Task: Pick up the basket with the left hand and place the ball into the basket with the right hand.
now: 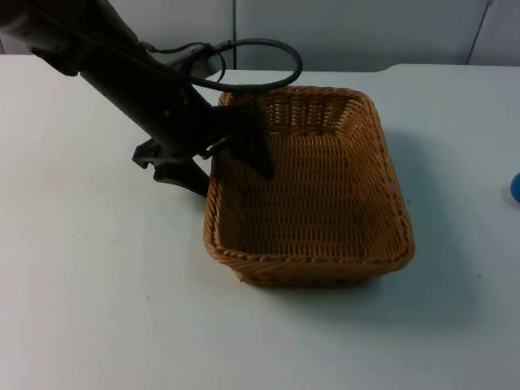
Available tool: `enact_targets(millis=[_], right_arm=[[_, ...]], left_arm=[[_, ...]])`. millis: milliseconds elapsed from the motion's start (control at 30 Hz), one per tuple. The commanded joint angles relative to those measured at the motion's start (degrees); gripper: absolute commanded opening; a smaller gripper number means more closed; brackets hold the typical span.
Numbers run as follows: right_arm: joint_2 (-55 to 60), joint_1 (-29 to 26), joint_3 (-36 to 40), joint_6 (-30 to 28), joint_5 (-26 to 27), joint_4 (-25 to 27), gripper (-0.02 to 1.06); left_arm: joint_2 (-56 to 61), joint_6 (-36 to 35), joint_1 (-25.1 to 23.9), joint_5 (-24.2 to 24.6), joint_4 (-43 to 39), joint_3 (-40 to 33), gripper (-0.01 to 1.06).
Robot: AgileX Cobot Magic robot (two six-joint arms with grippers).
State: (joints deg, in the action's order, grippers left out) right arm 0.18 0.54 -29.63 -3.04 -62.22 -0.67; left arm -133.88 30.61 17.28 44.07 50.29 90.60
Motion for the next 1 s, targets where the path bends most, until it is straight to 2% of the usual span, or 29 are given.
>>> enact_targets(millis=[0,33,167,200,367,467,800,867,900,967], right_arm=[[-0.2,-0.4,0.5,0.2,0.6,-0.4,1.04],[-0.2,-0.4,0.5,0.2,0.6,-0.4,1.04],[-0.2,-0.4,0.5,0.2,0.6,-0.4,1.04],[-0.2,-0.4,0.5,0.2,0.6,-0.4,1.04],[-0.2,-0.4,0.5,0.3,0.6,-0.5,1.04],[-0.2,-0.4,0.5,0.3,0.6,-0.5,1.04],[-0.2,-0.4,0.5,0.3,0.6,-0.5,1.04],[-0.2,-0.4,0.5,0.3,0.6,-0.5,1.04],[-0.2,-0.4,0.5,0.3,0.6,-0.5,1.04],[-0.2,-0.4,0.5,0.3,0.6,-0.5,1.04]], left_arm=[[-0.2,-1.0,0.5,0.7,-0.1,0.1,0.62],[-0.2,-1.0,0.5,0.7,-0.1,0.1,0.62],[-0.2,-1.0,0.5,-0.3,-0.1,0.1,0.42],[-0.2,-1.0,0.5,-0.3,-0.1,0.1,0.42],[-0.2,-2.5,0.5,-1.2,0.5,0.1,0.25],[-0.2,-3.3,0.5,-1.7,0.5,0.1,0.21],[-0.2,-6.0,0.5,-2.9,0.5,0.1,0.21],[-0.2,-7.2,0.5,-3.4,0.5,0.0,0.14],[-0.2,-7.2,0.5,-3.4,0.5,0.0,0.14],[0.1,-7.2,0.5,-3.9,0.3,0.0,0.0]])
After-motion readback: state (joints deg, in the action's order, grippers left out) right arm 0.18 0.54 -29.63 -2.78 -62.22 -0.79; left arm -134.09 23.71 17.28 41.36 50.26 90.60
